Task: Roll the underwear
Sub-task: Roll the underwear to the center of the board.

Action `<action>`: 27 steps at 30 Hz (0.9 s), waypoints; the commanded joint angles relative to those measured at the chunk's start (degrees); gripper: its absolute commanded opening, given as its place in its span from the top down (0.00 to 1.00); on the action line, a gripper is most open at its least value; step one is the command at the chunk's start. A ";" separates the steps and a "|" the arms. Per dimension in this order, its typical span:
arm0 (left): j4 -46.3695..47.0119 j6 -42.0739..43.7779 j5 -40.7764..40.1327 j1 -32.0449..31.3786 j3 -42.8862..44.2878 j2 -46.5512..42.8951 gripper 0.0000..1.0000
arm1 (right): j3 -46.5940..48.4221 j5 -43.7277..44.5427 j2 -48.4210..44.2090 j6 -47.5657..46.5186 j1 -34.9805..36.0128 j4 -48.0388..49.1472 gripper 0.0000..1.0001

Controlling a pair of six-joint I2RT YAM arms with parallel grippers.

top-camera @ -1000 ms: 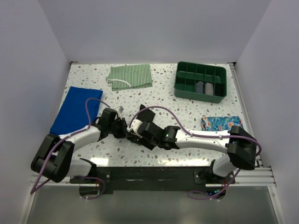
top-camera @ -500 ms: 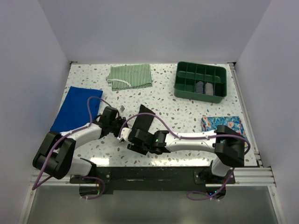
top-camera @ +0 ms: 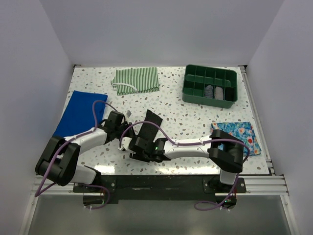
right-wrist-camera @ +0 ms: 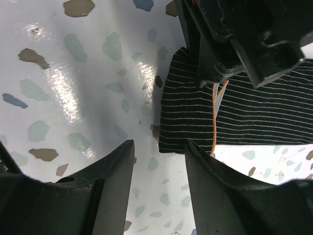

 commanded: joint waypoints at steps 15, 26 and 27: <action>-4.34 3.84 -2.96 -0.20 -1.42 2.30 1.00 | -3.83 8.29 5.02 -2.50 -1.81 7.30 0.54; -3.82 3.84 -2.34 -0.20 -1.43 2.92 1.00 | -5.95 5.66 5.98 -2.85 -2.43 7.65 0.71; -3.90 3.84 -2.34 -0.11 -1.34 2.92 1.00 | -5.77 5.05 6.07 -2.85 -2.34 7.48 0.73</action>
